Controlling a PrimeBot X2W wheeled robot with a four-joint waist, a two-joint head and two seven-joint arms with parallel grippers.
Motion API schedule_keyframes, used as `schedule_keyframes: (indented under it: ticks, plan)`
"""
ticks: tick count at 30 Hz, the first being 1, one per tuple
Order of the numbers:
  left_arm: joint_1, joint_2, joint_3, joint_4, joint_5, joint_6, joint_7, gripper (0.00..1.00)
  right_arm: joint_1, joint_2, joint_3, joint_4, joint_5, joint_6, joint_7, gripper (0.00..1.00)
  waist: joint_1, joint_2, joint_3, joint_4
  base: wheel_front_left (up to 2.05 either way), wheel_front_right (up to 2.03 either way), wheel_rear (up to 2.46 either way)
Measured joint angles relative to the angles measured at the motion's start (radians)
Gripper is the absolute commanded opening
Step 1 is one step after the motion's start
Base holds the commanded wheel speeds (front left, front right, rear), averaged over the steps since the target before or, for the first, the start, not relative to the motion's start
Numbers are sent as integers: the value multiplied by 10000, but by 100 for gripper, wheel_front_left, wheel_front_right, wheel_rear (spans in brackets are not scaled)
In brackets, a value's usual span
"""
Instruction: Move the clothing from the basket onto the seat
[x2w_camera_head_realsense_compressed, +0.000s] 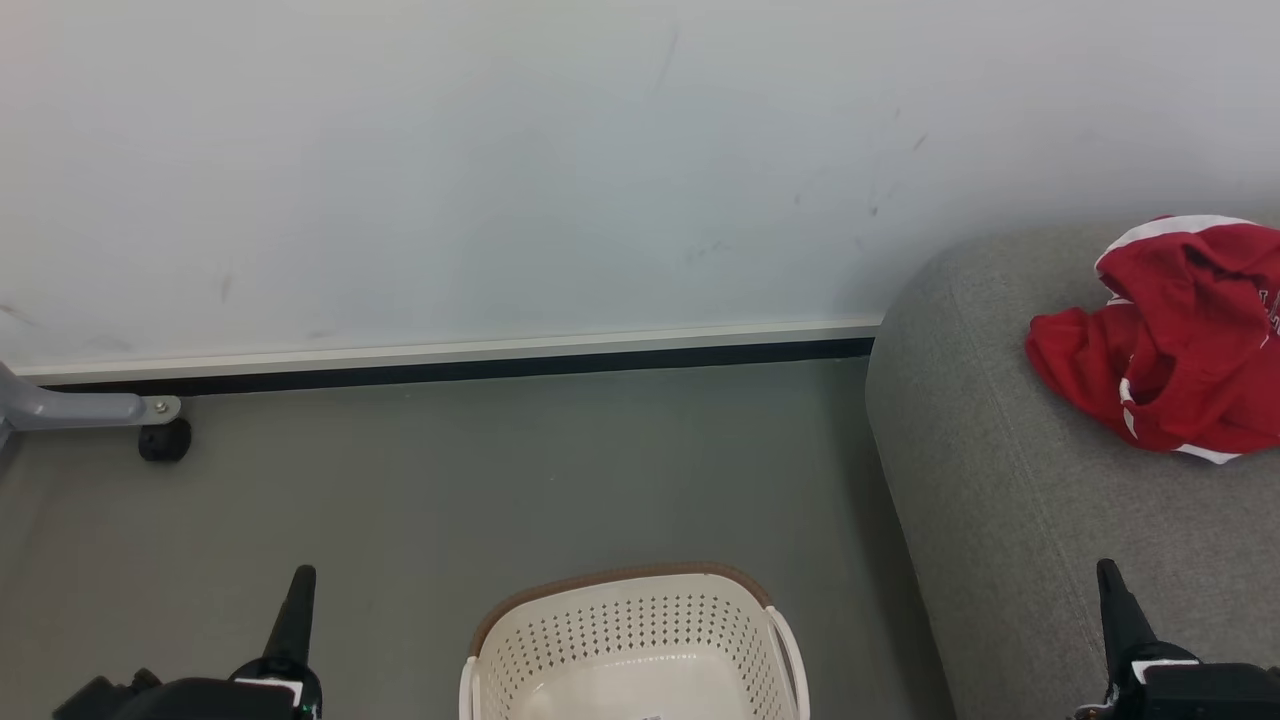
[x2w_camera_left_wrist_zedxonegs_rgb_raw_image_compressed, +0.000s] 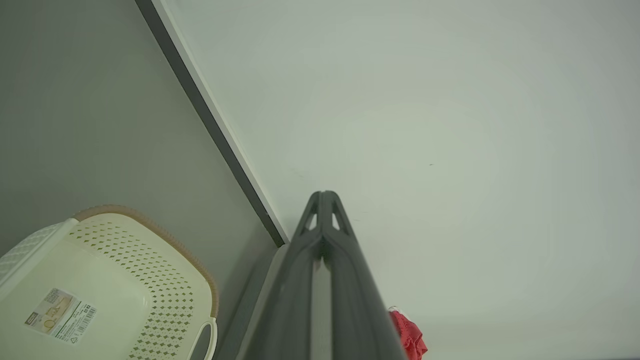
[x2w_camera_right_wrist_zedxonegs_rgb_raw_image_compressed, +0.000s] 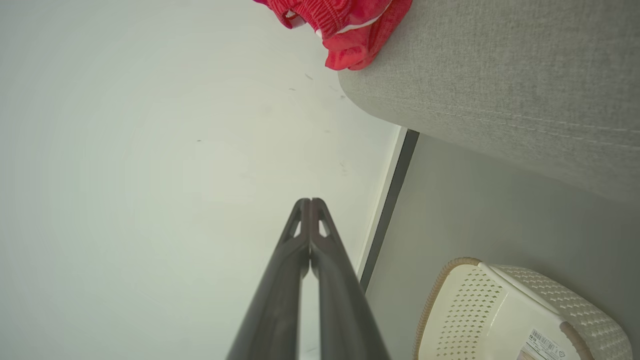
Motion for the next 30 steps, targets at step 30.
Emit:
schedule_keyframes:
  ticks: [30]
  plan:
    - [-302,-186,443,67,-1772,-337,479,0,-438,178,-487,209,1789,357,510,0,0,0,75,-83,0,0,0]
